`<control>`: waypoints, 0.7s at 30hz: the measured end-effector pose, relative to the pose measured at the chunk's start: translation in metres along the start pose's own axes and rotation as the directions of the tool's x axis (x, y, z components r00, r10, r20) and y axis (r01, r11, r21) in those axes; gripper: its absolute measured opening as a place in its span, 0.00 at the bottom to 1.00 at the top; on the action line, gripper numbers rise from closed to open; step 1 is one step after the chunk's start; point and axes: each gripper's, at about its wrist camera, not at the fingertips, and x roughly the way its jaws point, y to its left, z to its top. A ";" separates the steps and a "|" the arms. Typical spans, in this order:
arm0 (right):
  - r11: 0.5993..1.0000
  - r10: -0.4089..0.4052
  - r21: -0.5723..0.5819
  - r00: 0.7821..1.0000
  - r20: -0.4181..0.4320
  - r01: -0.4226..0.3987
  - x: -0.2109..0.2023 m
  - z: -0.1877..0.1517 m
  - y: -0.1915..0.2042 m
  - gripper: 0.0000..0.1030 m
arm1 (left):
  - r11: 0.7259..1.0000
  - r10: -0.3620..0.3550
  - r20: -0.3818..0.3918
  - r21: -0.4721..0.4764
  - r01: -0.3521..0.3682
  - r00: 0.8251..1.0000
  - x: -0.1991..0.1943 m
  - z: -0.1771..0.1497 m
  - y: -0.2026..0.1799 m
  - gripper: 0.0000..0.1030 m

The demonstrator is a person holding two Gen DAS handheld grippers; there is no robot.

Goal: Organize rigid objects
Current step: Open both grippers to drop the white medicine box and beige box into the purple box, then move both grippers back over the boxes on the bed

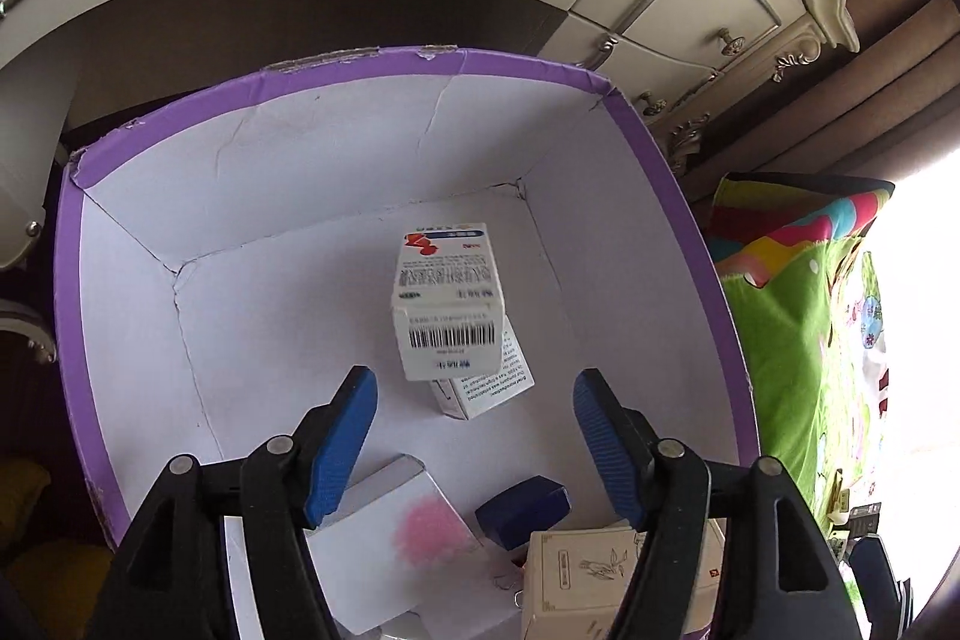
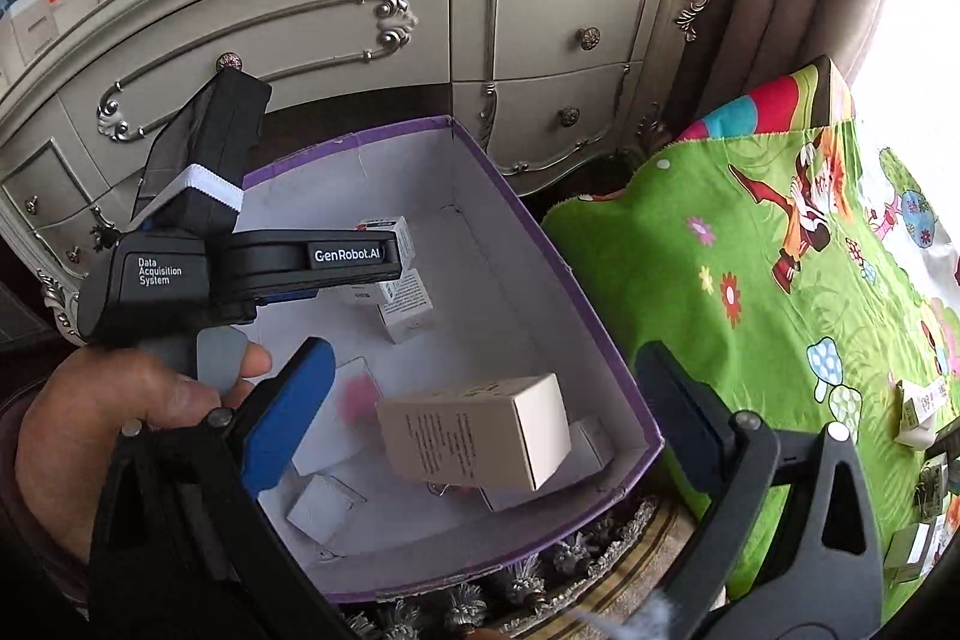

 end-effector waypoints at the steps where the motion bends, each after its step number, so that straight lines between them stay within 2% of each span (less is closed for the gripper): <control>1: 1.000 -0.009 0.002 1.000 0.006 0.009 -0.001 0.001 0.000 0.99 | 1.000 0.012 0.007 0.019 -0.012 1.000 -0.001 0.000 -0.003 0.67; 4: 1.000 -0.025 0.010 0.999 0.025 0.025 -0.004 0.001 -0.002 0.99 | 0.996 0.067 0.039 0.062 -0.069 0.997 -0.006 0.001 -0.012 0.67; 7: 0.999 -0.043 0.020 0.998 0.051 0.042 -0.009 0.001 -0.006 0.99 | 0.990 0.093 0.088 0.099 -0.102 0.992 -0.015 0.000 -0.020 0.67; 9: 0.997 -0.067 0.043 0.994 0.091 0.064 -0.017 -0.001 -0.011 0.99 | 0.977 0.147 0.127 0.137 -0.164 0.981 -0.021 0.000 -0.033 0.67; 10: 0.996 -0.080 0.060 0.990 0.114 0.073 -0.022 -0.001 -0.014 0.99 | 0.971 0.149 0.155 0.162 -0.174 0.977 -0.026 -0.002 -0.039 0.67; 13: 0.991 -0.096 0.104 0.984 0.150 0.081 -0.031 -0.003 -0.028 0.99 | 0.957 0.098 0.260 0.240 -0.163 0.961 -0.042 -0.007 -0.059 0.68; 15: 0.989 -0.106 0.118 0.983 0.152 0.089 -0.035 -0.004 -0.037 0.99 | 0.943 0.053 0.310 0.296 -0.149 0.949 -0.052 -0.013 -0.068 0.73; 16: 0.987 -0.120 0.122 0.979 0.164 0.101 -0.039 -0.006 -0.042 0.99 | 0.939 0.031 0.320 0.315 -0.137 0.947 -0.055 -0.015 -0.072 0.77; 21: 0.973 -0.174 0.187 0.967 0.188 0.139 -0.054 -0.013 -0.071 0.98 | 0.935 -0.081 0.347 0.351 -0.049 0.934 -0.067 -0.020 -0.081 0.77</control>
